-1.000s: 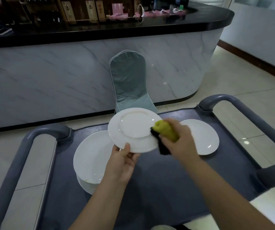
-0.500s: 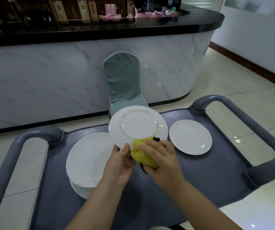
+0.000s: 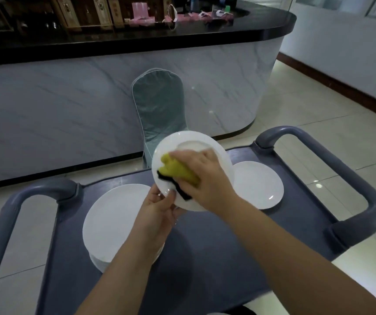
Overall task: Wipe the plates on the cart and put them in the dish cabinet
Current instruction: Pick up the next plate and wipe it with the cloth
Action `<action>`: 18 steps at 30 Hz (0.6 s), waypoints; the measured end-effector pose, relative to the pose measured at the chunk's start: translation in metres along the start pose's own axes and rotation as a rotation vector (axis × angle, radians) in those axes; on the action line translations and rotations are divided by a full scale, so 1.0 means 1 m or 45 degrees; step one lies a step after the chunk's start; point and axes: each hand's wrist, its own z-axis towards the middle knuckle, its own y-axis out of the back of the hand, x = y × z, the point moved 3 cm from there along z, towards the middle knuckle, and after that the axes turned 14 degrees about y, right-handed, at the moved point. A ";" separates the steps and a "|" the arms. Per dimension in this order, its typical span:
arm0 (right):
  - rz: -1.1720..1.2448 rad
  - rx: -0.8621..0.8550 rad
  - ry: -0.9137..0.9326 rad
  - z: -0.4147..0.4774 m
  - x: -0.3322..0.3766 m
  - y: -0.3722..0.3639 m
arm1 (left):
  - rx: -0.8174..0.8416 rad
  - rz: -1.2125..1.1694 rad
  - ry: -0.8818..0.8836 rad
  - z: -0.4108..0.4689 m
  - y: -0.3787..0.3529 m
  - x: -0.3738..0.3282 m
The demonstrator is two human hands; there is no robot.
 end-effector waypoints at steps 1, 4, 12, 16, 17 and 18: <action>-0.012 0.018 0.060 -0.023 0.000 0.004 | -0.009 -0.047 0.011 0.002 0.004 0.000; -0.014 -0.057 -0.103 -0.075 -0.036 0.029 | -0.050 -0.083 0.060 0.009 0.009 0.008; -0.084 -0.217 -0.405 -0.043 -0.045 0.031 | 0.033 0.153 0.101 0.031 -0.026 0.020; -0.072 -0.045 -0.364 -0.086 -0.066 0.053 | 0.002 0.197 0.135 0.045 -0.031 0.027; -0.096 -0.123 -0.498 -0.094 -0.082 0.065 | -0.009 0.250 0.162 0.047 -0.036 0.035; -0.124 -0.202 -0.665 -0.099 -0.095 0.076 | -0.011 0.308 0.194 0.048 -0.042 0.045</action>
